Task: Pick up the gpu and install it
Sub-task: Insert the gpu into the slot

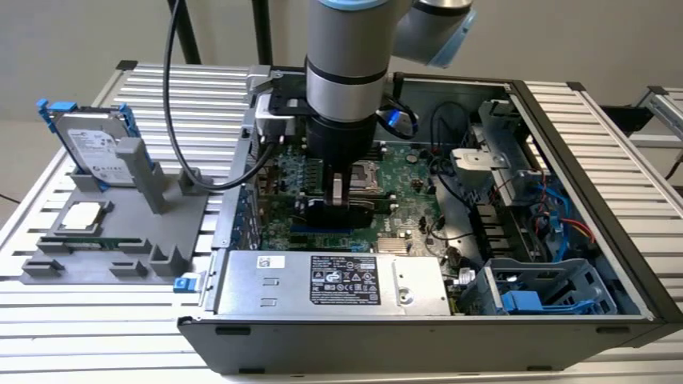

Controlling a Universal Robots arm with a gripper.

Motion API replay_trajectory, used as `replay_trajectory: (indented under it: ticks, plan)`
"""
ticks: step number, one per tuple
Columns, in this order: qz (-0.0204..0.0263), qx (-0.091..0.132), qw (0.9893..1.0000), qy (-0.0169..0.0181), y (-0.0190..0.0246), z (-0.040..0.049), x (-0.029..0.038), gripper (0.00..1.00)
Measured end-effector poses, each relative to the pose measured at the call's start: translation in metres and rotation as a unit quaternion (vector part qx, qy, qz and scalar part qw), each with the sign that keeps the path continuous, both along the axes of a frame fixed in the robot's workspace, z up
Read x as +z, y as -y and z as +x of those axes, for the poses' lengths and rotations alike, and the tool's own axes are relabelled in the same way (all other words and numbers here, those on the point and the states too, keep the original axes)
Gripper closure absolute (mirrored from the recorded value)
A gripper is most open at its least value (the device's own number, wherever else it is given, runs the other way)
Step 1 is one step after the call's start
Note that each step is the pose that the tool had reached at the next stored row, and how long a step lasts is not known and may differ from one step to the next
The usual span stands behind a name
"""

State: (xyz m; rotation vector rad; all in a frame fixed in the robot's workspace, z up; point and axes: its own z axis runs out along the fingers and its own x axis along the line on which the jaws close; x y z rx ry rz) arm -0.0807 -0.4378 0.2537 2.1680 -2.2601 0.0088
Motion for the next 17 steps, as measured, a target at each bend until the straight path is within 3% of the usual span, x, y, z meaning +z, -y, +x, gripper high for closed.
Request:
replay_trajectory:
  ticks: [17]
  plan:
    - [-0.0001,0.0,1.0,-0.0002,-0.0014,-0.0003,-0.0007,1.0]
